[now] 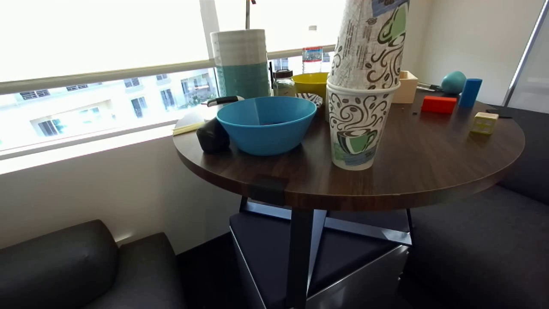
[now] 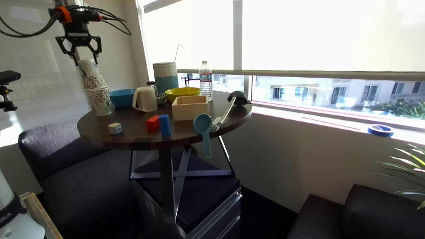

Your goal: Cover the cup using the other cup

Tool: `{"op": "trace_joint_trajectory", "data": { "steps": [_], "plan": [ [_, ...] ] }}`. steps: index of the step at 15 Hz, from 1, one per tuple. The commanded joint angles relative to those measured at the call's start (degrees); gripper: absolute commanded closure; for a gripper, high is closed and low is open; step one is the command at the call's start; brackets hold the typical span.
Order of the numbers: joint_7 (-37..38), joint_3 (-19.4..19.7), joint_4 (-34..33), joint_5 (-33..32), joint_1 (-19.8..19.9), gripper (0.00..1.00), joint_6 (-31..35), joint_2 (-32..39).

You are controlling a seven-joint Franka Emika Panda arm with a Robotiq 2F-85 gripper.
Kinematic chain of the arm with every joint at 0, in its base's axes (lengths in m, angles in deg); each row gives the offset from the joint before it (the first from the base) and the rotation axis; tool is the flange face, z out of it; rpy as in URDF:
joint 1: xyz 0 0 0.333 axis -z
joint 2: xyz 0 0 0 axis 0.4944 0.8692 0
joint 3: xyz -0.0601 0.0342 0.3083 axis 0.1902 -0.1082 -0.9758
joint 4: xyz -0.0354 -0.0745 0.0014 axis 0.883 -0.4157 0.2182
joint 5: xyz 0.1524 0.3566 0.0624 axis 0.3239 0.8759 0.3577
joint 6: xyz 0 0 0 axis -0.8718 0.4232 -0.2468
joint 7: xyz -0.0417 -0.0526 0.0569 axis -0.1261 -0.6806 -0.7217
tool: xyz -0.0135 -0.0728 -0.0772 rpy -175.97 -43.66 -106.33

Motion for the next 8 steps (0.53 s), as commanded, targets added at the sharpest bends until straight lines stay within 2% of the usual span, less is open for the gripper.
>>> {"op": "trace_joint_trajectory", "data": {
  "steps": [1,8],
  "plan": [
    [-1.7,-1.2,-3.5,-0.3,1.2,0.6,-2.3,2.2],
    [-2.7,-1.3,-4.7,-0.5,1.8,0.6,-4.5,2.8]
  ]
}}
